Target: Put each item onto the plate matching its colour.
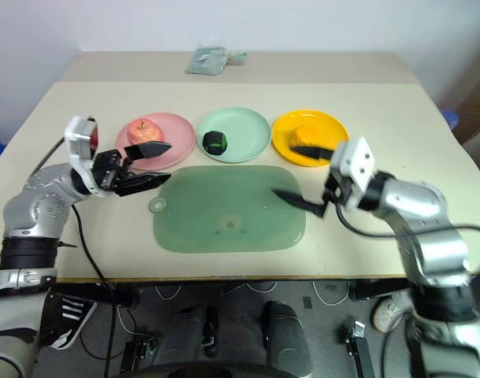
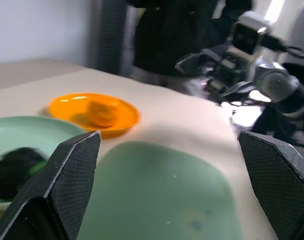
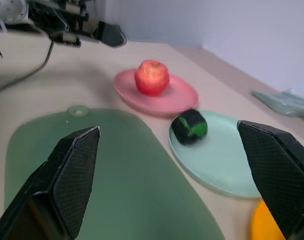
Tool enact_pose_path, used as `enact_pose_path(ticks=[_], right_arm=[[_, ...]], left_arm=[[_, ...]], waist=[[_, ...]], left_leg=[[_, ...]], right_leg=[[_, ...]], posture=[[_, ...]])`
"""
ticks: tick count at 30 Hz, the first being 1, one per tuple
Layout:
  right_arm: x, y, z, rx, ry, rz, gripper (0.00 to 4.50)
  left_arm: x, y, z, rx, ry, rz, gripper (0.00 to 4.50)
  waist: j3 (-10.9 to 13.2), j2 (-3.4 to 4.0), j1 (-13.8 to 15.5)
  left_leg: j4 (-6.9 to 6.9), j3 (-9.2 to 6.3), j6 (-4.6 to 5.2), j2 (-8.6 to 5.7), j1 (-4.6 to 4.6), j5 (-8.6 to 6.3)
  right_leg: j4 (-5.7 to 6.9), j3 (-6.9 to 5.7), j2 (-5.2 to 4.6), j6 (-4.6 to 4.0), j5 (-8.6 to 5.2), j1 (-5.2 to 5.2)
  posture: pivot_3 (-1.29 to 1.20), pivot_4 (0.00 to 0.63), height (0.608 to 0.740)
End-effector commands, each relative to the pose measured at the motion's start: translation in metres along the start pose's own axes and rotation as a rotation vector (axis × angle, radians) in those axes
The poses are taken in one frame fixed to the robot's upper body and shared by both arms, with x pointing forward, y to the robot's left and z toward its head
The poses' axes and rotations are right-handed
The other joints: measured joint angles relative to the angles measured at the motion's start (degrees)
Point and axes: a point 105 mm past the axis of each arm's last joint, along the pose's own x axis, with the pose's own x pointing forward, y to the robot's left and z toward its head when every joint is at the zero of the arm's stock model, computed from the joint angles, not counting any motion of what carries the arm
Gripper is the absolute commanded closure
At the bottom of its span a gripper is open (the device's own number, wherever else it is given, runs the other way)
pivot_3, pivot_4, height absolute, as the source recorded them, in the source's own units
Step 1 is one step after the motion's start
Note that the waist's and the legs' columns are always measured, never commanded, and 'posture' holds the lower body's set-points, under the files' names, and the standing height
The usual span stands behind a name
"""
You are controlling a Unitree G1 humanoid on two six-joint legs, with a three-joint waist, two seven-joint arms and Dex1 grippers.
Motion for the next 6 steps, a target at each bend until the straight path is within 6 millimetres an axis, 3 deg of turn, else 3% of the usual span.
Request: enact_pose_path(ticks=[1,6], right_arm=[[-0.0187,0.0059,0.0103,-0.042,0.017,-0.043,0.01],[-0.0206,0.0053,0.0118,-0.020,0.030,-0.079,0.01]], left_arm=[[0.0021,0.0006,-0.0024,0.024,0.022,-0.033,0.00],[0.0061,0.0025,-0.0067,-0.001,0.008,-0.030,0.00]], waist=[[0.00,0.00,0.15],[0.00,0.00,0.13]], left_leg=[[0.01,0.02,0.00,-0.02,-0.02,0.00],[0.11,0.01,-0.01,0.01,0.03,0.01]], right_leg=[[-0.01,0.01,-0.02,0.00,0.00,-0.01],[-0.01,0.04,-0.02,-0.26,-0.06,0.00]], posture=[[0.00,0.150,0.740],[0.00,0.150,0.740]])
